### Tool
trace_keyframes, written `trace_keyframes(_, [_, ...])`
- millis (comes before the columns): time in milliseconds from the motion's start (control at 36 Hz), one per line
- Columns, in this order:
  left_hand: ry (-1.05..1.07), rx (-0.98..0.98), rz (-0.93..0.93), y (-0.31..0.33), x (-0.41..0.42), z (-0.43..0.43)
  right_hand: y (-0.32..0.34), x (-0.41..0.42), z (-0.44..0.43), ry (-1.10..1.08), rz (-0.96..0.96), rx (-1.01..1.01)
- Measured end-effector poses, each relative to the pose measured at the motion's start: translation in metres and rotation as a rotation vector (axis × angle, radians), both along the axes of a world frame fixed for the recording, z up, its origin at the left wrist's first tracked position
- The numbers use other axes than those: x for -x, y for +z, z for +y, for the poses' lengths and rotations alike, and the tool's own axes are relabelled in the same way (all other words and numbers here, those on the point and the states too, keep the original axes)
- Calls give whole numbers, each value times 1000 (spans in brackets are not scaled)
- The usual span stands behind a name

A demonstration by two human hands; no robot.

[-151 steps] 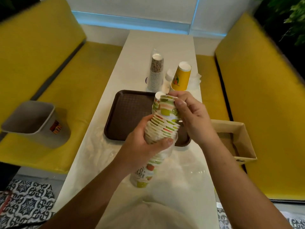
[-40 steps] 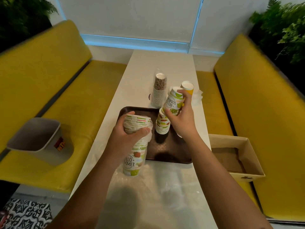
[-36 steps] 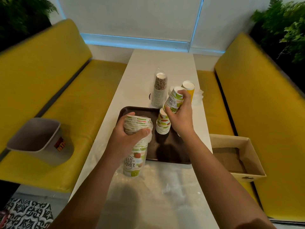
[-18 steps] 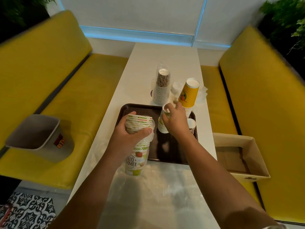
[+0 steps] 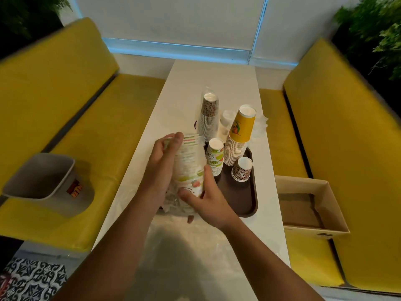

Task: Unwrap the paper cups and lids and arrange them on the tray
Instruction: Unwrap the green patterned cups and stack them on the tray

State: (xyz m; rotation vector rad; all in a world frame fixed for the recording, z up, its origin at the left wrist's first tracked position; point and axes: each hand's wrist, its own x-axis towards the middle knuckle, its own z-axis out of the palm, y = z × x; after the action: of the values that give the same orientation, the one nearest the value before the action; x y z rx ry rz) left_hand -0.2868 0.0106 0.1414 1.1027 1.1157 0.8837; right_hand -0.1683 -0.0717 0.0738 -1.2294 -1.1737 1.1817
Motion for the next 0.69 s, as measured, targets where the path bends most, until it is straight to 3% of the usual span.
trace_keyframes(83, [43, -105, 24, 15, 3, 8, 0, -7, -5, -61, -51, -64])
trace_keyframes(222, [-49, -48, -206, 16, -11, 7, 8, -3, -8, -124, 21, -83])
trace_keyframes(333, [-55, -52, -178, 6, -20, -3, 11, -6, -1, -181, 96, -95])
trace_keyframes(500, [-134, -93, -80, -1, -28, -32, 21, -10, 7, -301, 40, -147])
trace_keyframes(694, [-86, -208, -37, 4, -28, -37, 20, -5, 5, -225, 13, -251])
